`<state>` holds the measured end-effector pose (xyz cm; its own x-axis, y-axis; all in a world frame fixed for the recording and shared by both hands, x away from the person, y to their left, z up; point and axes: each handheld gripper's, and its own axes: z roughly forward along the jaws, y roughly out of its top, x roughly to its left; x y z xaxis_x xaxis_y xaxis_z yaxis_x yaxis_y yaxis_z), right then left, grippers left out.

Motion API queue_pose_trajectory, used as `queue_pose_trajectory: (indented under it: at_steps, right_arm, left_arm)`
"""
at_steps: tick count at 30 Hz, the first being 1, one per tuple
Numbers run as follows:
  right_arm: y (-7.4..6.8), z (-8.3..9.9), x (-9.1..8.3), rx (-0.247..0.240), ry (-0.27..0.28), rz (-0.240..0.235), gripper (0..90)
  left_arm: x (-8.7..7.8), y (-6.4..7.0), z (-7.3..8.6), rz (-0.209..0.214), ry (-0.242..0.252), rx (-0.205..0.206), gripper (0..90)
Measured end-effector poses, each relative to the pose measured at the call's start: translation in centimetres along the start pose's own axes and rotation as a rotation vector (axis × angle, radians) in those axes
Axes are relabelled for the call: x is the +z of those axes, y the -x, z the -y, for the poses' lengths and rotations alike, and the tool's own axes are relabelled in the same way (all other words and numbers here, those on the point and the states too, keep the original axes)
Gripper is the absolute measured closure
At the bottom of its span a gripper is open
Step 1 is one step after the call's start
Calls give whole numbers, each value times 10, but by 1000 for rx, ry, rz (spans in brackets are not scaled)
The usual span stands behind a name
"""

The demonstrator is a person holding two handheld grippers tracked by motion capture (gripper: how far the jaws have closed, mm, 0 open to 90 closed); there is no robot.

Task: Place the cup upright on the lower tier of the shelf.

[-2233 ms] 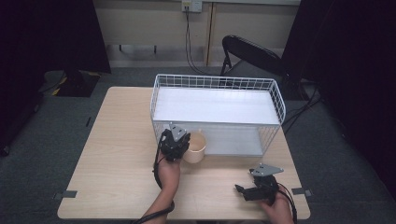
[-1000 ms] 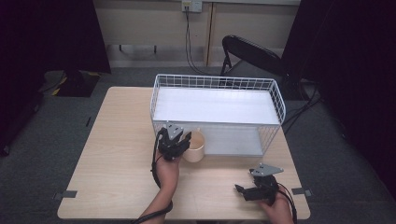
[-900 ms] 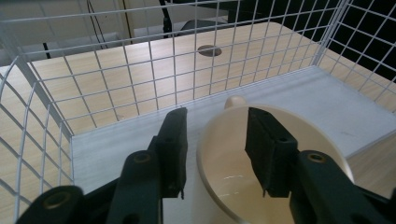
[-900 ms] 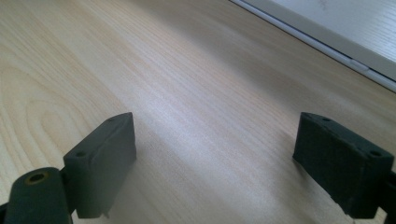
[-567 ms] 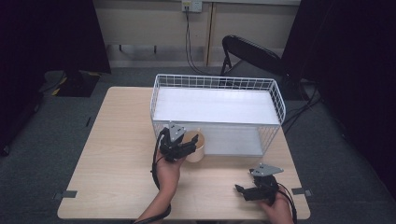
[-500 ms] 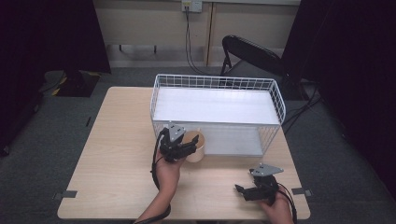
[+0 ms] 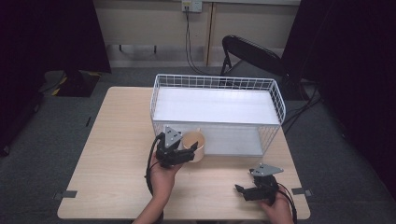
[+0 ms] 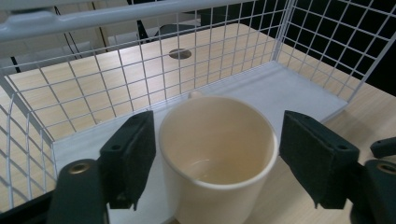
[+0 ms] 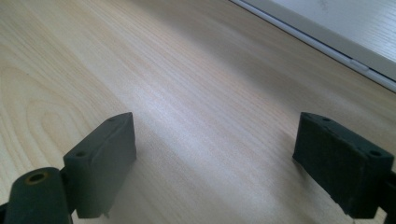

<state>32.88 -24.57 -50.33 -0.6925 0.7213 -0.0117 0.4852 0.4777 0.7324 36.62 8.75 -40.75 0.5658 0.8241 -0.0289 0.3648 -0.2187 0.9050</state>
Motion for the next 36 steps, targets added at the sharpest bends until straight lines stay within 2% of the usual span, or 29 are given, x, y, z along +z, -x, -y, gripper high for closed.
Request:
queue_pose_trajectory:
  at_steps: [5, 9, 12, 15, 19, 22, 27, 30, 36]
  right_arm:
    - [0, 0, 0, 0, 0, 0, 122]
    - [0, 0, 0, 0, 0, 0, 122]
    - [0, 0, 0, 0, 0, 0, 122]
    - [0, 0, 0, 1, 0, 0, 122]
    - [0, 0, 0, 0, 1, 0, 122]
    - [0, 0, 0, 0, 0, 0, 122]
    - [0, 0, 0, 0, 0, 0, 122]
    - [0, 0, 0, 0, 0, 0, 122]
    - [0, 0, 0, 0, 0, 0, 122]
  left_arm:
    - [-4, 5, 6, 0, -8, 29, 243]
    - [-3, 6, 13, 6, -25, 16, 208]
    - [-2, 7, 20, 0, -30, -15, 198]
    - [0, 11, 26, -12, -32, 12, 197]
    - [5, 13, 32, -17, -46, 14, 193]
    - [10, 13, 34, -32, -52, -2, 195]
    - [16, 11, 35, -53, -67, 0, 214]
    - [18, 10, 35, -67, -66, -18, 228]
    - [24, 10, 32, -64, -62, -35, 245]
